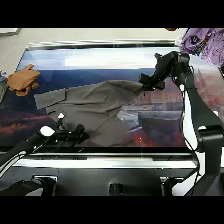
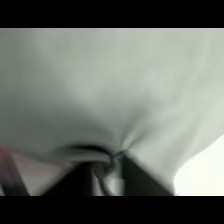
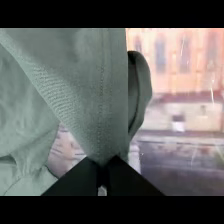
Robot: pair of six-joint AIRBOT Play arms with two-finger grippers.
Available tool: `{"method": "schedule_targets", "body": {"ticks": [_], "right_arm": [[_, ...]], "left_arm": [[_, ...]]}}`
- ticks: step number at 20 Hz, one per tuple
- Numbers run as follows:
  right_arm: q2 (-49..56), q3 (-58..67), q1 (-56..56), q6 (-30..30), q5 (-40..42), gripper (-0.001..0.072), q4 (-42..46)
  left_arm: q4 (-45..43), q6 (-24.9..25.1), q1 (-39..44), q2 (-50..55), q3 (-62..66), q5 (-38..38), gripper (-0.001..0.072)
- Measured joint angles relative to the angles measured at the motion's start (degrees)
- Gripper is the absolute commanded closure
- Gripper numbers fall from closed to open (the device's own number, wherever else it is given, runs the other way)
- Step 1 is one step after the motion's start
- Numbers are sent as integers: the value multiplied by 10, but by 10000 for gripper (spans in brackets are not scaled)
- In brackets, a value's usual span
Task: Fold the clothes and pants, and hang the long-sleeved shirts on hangers.
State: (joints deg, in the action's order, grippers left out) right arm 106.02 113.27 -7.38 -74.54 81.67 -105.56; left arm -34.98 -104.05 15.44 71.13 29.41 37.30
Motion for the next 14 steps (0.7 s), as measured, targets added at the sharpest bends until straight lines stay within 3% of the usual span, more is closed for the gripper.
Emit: {"method": "schedule_targets", "body": {"ticks": [5,14], "right_arm": [[-42,6,0,-10,-24,678,15],[-311,19,0,-4,-127,677,133]], "left_arm": [[-18,60,-46,1,126,24,688],[-260,90,-272,-111,636,242,686]]}}
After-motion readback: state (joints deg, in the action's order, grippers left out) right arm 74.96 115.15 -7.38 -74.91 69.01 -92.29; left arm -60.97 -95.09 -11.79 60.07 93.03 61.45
